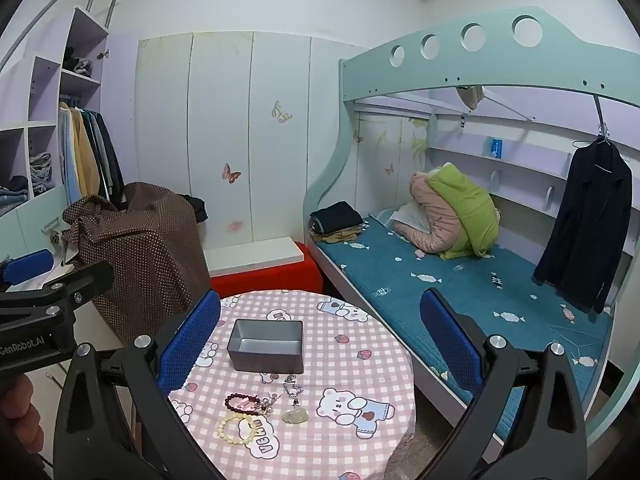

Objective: Organize jewelry

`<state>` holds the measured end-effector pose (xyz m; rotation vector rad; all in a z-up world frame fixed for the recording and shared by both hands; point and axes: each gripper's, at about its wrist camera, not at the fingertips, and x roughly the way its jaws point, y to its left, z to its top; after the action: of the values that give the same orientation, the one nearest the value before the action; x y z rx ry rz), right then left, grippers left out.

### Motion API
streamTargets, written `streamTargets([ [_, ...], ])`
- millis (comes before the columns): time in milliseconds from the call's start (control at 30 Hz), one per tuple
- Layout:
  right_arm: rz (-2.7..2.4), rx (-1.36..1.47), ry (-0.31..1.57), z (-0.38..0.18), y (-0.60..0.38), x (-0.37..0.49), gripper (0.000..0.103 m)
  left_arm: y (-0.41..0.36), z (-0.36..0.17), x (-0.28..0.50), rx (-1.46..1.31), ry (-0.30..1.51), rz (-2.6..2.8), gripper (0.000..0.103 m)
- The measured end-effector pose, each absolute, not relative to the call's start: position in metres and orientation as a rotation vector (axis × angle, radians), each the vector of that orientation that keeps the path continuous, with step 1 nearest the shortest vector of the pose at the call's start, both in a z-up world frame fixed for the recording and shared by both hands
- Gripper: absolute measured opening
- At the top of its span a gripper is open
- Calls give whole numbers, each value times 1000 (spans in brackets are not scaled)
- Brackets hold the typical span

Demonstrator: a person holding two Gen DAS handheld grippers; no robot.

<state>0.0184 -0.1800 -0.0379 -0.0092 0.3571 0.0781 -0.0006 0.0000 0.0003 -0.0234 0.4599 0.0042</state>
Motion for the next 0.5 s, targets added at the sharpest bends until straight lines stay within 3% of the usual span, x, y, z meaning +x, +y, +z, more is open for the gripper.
streamTargets([
  [500, 80, -8, 355, -39, -178, 19, 96, -3, -2, 4, -24, 465, 0, 98],
])
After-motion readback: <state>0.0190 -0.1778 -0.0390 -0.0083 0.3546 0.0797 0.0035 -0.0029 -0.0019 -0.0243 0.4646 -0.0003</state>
